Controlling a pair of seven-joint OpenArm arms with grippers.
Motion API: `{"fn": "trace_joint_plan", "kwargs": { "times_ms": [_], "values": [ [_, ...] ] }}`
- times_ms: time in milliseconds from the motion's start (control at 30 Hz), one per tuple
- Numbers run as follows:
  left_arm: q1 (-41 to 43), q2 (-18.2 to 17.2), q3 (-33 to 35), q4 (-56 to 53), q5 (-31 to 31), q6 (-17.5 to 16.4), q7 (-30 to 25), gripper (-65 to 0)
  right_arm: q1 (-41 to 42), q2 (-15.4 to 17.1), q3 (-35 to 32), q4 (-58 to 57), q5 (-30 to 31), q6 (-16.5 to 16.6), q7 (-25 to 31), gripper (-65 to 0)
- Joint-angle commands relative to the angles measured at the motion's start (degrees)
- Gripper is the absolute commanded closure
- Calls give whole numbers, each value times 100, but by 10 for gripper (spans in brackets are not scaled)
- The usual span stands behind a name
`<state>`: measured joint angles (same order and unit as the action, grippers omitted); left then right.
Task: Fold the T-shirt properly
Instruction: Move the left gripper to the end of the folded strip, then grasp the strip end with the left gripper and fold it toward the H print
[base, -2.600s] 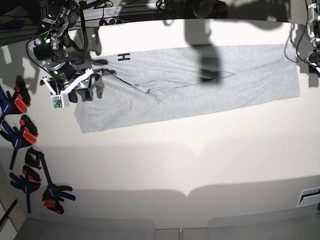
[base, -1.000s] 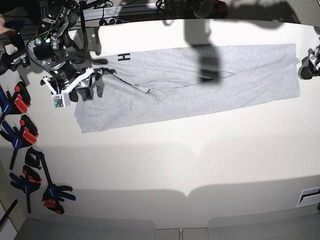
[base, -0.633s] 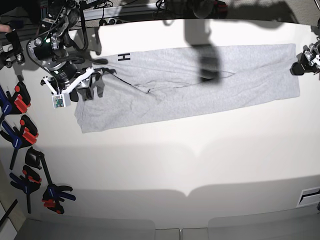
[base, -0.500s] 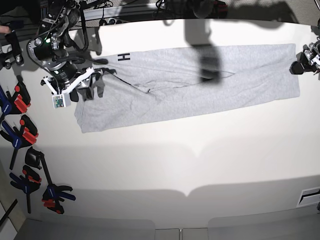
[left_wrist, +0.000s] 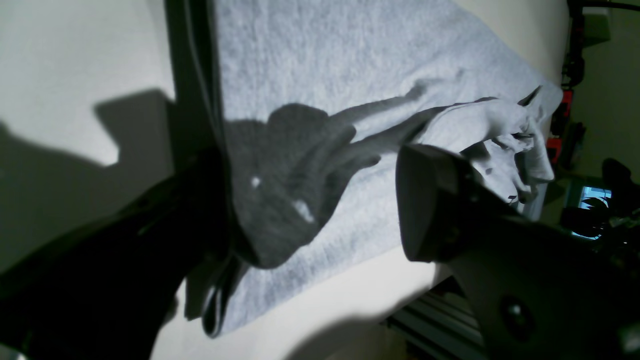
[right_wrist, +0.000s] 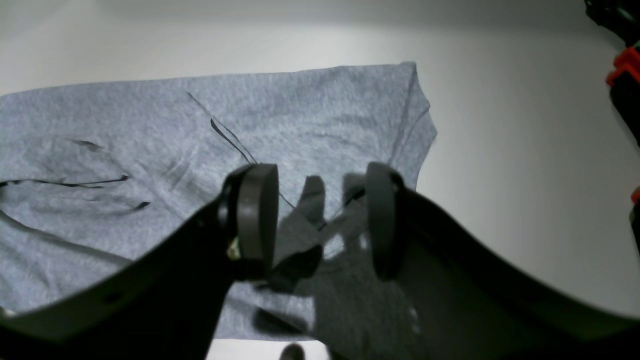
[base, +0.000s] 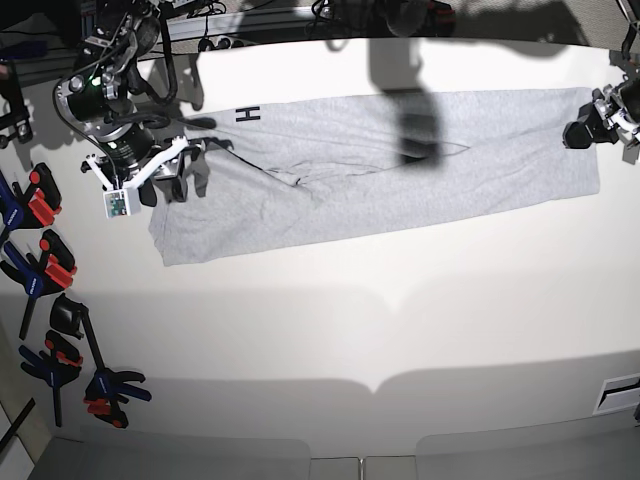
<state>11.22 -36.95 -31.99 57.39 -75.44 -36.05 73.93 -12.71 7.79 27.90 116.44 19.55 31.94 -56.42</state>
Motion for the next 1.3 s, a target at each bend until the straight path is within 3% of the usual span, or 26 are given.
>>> {"fn": "trace_joint_plan", "kwargs": {
  "times_ms": [0,100,433,533,633,700,767,867,1067,1267],
  "values": [
    [0,-74,-15,42,-122,20,92,-445,50,61,20,120,63,44,175,-270],
    [2,-72,-15,42,-531,20,153,-445,50,61,20,120,63,44,205,-270],
    [2,-103,-17,42,-551,11,105,-422,50,61,20,120,63,44,216,-270],
    [2,-105,-17,42,-374,-90,-7,-252,50,61,20,120,63,44,247,-270],
    [0,-109,-17,42,61,-87,-931,0,50,61,20,120,63,44,240,-269],
    [-15,-133,-20,42,485,-87,-1705,0,50,61,20,120,61,44,234,-270],
    [-35,-170,-22,42,890,-87,-2096,0,48,61,20,120,61,44,234,-270],
    [-96,-310,-22,48,1248,-87,-1945,0,48,61,22,120,61,44,197,-270],
    [-94,-636,-22,393,1244,-85,-1777,0,50,61,22,120,63,44,197,-269],
    [-52,-704,-22,1519,1174,-39,-1003,0,50,61,20,120,63,44,164,-269]
  ]
}}
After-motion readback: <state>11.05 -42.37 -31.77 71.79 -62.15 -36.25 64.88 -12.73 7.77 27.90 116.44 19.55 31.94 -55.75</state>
